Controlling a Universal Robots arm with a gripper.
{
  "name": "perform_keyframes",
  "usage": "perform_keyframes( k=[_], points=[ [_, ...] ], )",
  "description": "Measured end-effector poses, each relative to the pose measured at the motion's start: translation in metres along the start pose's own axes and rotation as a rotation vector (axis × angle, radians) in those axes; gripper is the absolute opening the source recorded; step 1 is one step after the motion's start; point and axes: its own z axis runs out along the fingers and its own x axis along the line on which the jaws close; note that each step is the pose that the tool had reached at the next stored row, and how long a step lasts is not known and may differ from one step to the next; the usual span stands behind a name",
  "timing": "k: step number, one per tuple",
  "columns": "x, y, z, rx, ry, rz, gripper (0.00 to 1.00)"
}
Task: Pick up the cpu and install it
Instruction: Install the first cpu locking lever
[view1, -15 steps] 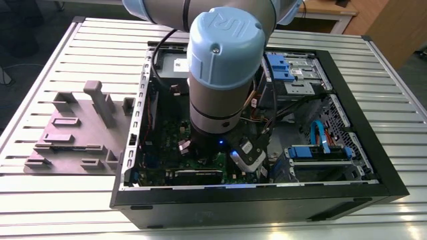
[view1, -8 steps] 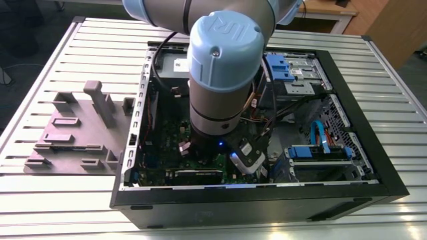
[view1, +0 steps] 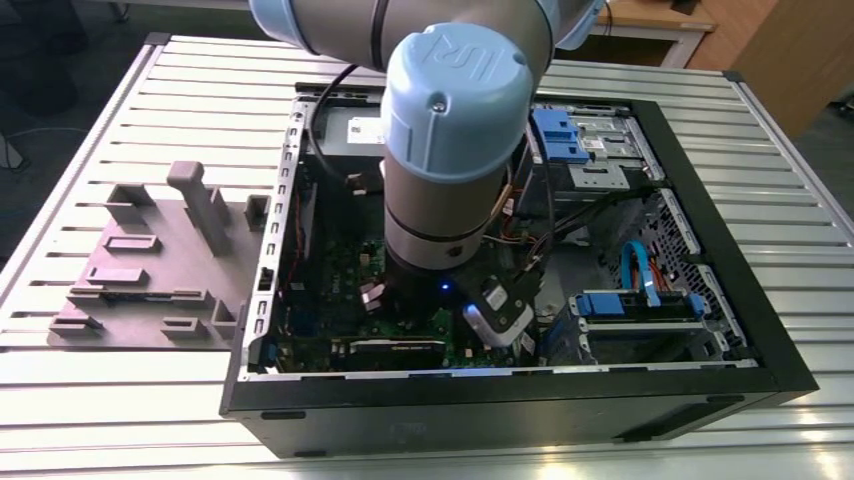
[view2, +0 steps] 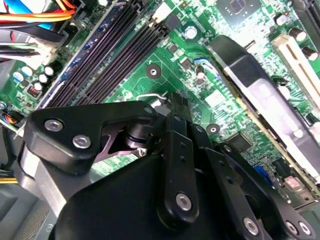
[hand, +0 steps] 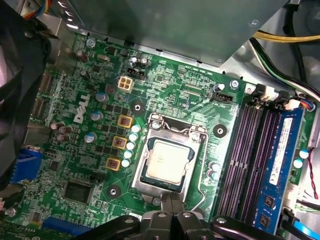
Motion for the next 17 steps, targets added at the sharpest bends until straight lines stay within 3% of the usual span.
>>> perform_keyframes(
  k=[11,17],
  points=[
    [-0.0041,0.0038,0.0000,0.0001,0.0000,0.000,0.10],
    [-0.0046,0.0051,-0.0067,-0.0001,-0.0001,0.000,0.10]
  ],
)
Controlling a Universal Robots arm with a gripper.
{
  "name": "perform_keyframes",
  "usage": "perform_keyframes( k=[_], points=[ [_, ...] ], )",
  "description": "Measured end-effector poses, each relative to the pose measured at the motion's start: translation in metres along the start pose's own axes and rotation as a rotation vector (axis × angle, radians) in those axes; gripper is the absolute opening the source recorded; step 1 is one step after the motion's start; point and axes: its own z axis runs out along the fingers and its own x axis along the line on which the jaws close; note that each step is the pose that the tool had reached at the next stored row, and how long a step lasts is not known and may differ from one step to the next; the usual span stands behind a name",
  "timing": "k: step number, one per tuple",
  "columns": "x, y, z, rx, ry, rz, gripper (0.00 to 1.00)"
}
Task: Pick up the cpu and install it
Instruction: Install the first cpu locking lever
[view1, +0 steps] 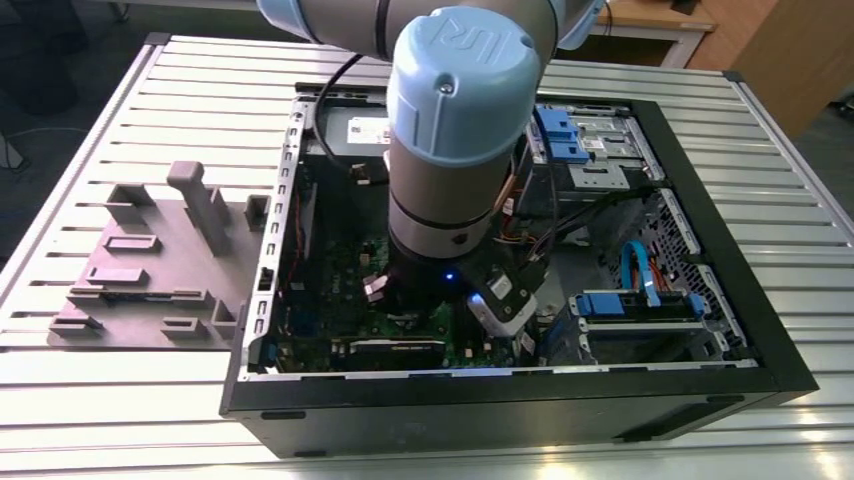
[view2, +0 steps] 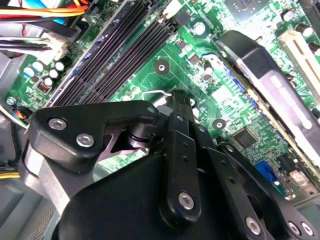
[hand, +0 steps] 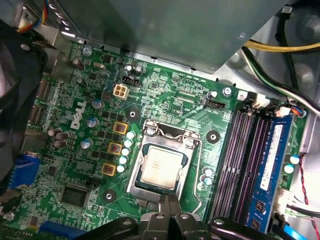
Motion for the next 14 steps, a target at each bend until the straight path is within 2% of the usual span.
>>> perform_keyframes(
  k=[14],
  points=[
    [-0.0015,0.0051,-0.0193,0.0002,0.0001,0.000,0.10]
  ],
)
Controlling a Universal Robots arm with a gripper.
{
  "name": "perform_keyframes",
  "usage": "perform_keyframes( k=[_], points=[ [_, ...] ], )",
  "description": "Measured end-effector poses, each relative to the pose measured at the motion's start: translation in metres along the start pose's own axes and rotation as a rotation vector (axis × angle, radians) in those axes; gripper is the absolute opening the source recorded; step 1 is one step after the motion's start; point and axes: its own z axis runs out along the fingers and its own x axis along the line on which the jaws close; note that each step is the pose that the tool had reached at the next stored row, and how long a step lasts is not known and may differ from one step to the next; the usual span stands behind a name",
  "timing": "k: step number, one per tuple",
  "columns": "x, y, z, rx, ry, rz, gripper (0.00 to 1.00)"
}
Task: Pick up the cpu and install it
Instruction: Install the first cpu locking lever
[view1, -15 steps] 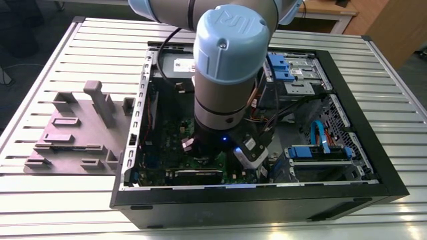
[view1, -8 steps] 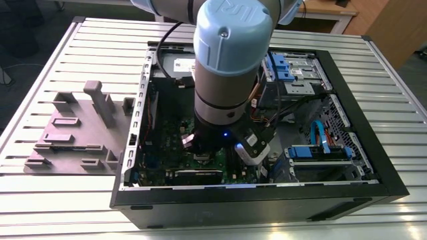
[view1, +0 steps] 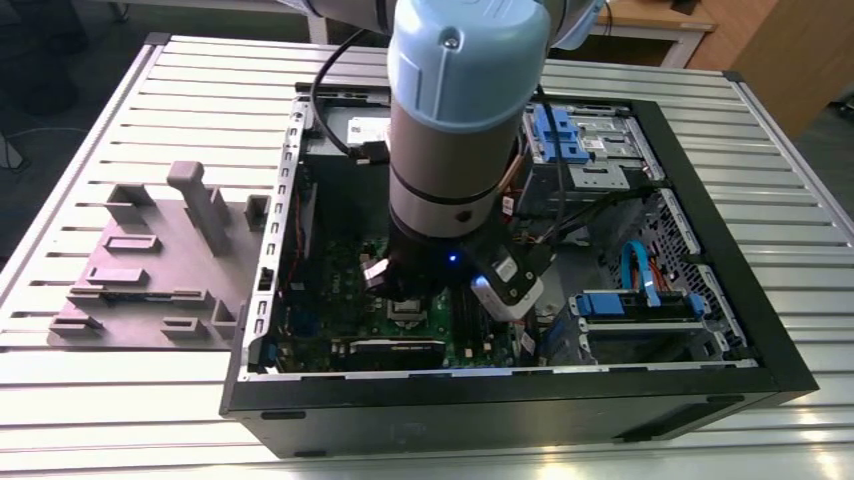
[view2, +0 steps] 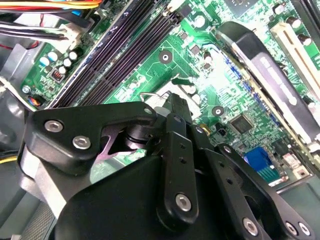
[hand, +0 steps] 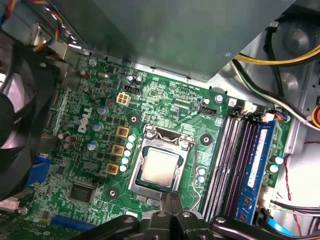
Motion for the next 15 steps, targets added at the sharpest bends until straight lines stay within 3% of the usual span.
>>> perform_keyframes(
  k=[5,11,15],
  points=[
    [-0.0006,0.0021,-0.0046,-0.0002,-0.0001,0.000,0.10],
    [-0.0012,0.0042,-0.0048,-0.0009,-0.0003,0.000,0.10],
    [-0.0012,0.0044,-0.0049,-0.0113,-0.0032,0.000,0.10]
  ],
)
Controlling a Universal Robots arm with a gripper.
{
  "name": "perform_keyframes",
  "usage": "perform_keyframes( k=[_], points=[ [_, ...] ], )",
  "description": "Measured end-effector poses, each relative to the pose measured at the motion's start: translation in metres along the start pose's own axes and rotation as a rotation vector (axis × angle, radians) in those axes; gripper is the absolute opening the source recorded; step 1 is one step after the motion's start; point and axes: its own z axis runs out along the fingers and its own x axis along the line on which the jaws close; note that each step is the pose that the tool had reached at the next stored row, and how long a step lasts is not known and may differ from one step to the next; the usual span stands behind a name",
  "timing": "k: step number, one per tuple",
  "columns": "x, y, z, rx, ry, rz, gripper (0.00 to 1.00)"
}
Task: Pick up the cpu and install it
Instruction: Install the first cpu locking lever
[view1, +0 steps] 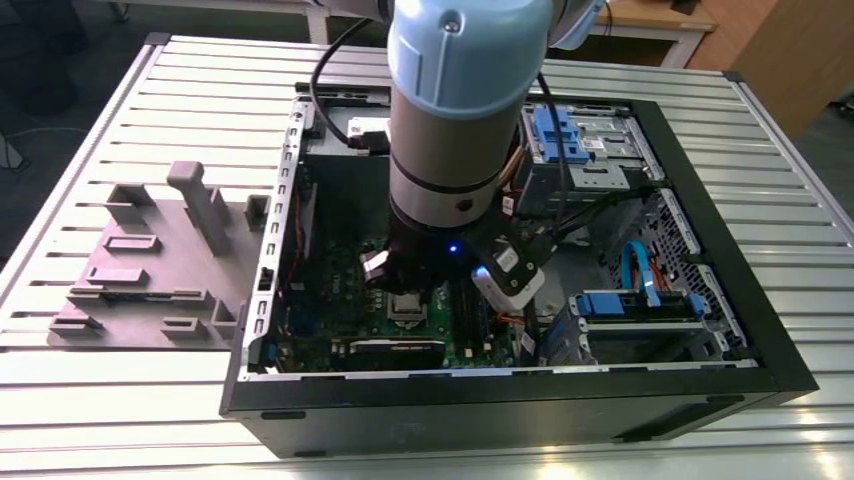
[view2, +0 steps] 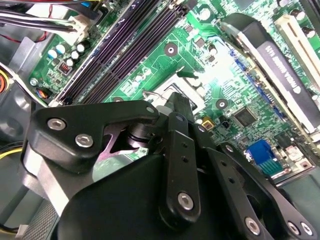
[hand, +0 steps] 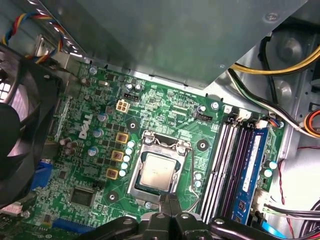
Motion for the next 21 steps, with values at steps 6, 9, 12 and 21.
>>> perform_keyframes(
  k=[6,9,12,21],
  points=[
    [-0.0001,0.0002,-0.0026,-0.0157,-0.0044,0.000,0.10],
    [-0.0002,0.0003,-0.0050,-0.0220,-0.0061,0.000,0.10],
    [-0.0005,0.0003,-0.0062,-0.0258,-0.0073,0.000,0.10],
    [-0.0018,0.0002,-0.0068,-0.0347,-0.0096,0.000,0.10]
  ],
)
